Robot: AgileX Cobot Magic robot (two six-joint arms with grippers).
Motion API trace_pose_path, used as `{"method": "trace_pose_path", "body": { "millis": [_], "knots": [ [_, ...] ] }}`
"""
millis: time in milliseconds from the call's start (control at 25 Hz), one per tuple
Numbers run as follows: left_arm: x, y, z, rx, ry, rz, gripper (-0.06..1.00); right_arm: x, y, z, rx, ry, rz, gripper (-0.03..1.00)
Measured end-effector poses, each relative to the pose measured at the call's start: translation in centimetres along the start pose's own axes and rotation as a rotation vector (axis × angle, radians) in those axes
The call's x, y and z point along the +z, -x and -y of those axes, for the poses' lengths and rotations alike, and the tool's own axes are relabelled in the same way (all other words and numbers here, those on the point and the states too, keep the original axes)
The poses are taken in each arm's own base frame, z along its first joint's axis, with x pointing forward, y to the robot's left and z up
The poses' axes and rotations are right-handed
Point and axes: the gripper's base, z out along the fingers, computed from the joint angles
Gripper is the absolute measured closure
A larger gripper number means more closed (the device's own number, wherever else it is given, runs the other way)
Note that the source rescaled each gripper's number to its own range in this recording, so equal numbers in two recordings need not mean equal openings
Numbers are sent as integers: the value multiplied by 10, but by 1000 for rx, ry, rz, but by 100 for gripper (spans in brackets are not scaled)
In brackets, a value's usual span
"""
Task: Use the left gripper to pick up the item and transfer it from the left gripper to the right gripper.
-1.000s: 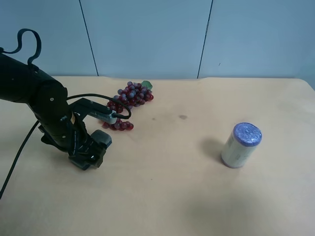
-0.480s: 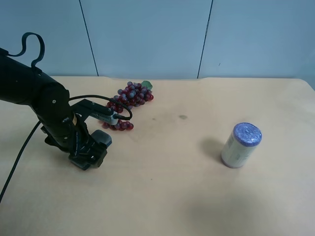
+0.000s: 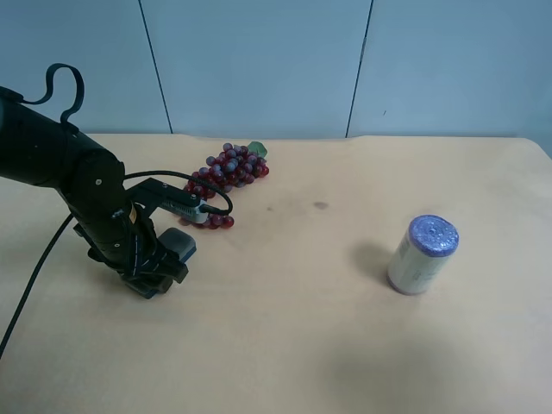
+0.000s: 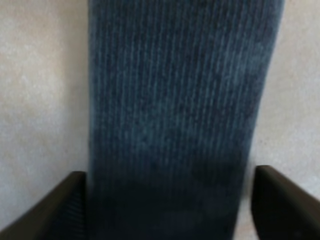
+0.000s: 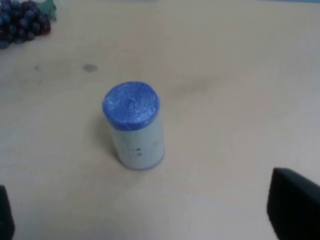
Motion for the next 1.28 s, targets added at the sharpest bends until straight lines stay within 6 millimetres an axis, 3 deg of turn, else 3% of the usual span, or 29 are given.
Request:
{"method": "trace_pose_path", "body": {
  "millis": [40, 80, 680, 1280],
  "knots": [
    [0, 0, 0, 1, 0, 0, 90, 0, 0, 0, 0, 0, 0, -3],
    [0, 0, 0, 3, 0, 0, 94, 0, 0, 0, 0, 0, 0, -3],
    [-3, 3, 0, 3, -5, 34, 94, 0, 0, 0, 0, 0, 0, -3],
    [-84, -4, -9, -6, 22, 127, 94, 0, 0, 0, 0, 0, 0, -3]
  ]
}}
